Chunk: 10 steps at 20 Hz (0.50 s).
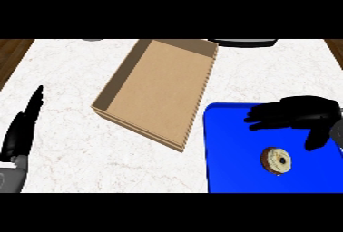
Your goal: Pick the cupcake from the tray and place it in the cardboard box
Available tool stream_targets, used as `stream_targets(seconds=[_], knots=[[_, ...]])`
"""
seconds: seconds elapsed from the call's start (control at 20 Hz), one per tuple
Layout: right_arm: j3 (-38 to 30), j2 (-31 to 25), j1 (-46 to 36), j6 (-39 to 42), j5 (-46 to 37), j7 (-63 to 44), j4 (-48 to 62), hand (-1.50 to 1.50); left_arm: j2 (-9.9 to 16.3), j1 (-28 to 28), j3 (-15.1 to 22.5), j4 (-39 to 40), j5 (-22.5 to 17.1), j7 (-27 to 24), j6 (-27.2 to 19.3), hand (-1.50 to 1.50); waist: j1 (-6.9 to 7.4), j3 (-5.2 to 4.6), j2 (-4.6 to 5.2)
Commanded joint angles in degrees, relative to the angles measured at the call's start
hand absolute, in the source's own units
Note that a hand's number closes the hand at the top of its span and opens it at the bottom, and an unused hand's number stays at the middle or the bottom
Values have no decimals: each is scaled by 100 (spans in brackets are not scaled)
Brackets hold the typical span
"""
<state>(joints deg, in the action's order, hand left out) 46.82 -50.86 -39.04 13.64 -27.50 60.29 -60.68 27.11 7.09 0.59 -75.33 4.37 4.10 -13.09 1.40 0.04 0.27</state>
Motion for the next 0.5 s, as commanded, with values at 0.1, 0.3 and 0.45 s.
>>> stream_targets(seconds=[0.1,0.3,0.45], knots=[[89,-316,-35,665,353,1407,-197,-150,76,-276,-226,48,-112,-287,77,0,-21,-6,-18],[233,-649,24,648,405,1311,-565,-150,-102,-335,48,-345,169,69,-124,0,-49,0,-37],[318,-528,-62,354,59,1186,-312,-150,172,-6,-285,-38,-61,50,228,0,-51,-2,-9]])
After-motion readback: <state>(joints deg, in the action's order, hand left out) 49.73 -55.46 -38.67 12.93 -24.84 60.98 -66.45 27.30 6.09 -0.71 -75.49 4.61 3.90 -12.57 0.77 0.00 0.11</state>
